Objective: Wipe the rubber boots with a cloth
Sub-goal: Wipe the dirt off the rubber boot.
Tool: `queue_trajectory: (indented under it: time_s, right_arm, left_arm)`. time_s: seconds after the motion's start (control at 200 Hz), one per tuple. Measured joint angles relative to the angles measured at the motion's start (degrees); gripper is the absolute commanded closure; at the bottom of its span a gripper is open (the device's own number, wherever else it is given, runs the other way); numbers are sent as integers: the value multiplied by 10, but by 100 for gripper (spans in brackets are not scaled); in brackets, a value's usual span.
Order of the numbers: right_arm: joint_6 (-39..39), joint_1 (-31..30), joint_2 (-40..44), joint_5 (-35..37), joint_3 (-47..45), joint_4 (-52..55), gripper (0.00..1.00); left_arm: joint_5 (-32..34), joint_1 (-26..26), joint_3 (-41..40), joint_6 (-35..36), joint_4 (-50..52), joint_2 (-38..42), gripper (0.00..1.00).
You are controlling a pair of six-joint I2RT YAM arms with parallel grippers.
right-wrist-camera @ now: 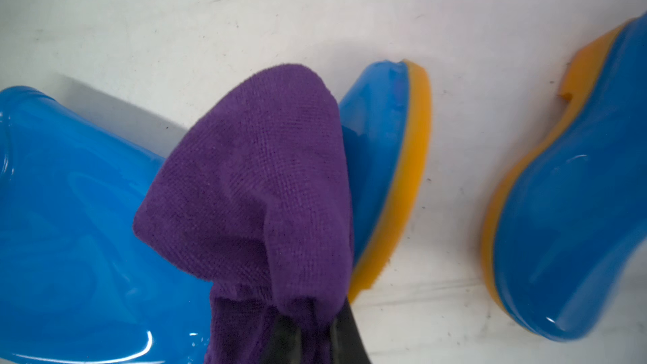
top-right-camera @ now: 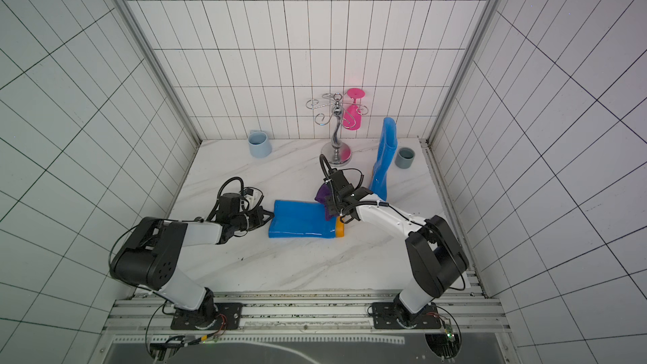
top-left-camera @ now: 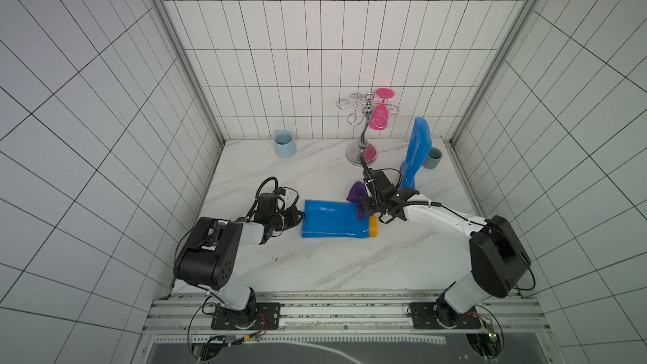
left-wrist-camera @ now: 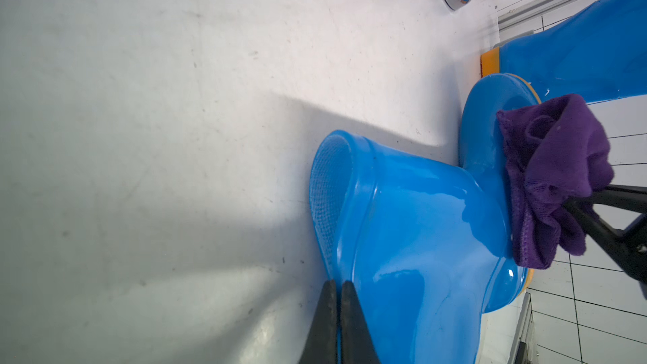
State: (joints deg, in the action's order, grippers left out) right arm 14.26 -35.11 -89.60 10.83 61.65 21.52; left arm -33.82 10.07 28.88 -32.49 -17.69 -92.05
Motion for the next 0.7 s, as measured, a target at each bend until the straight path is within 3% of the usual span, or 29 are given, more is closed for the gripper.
queue_trajectory:
  time_s: [0.275,0.7]
  right_arm:
    - [12,-9,37,4,-22,18,100]
    - [81,-195,-64,-48,-12,-12,100]
  left_arm:
    - [-3,0,0,0,-1,0,100]
    - [-3,0,-3,0,-1,1,100]
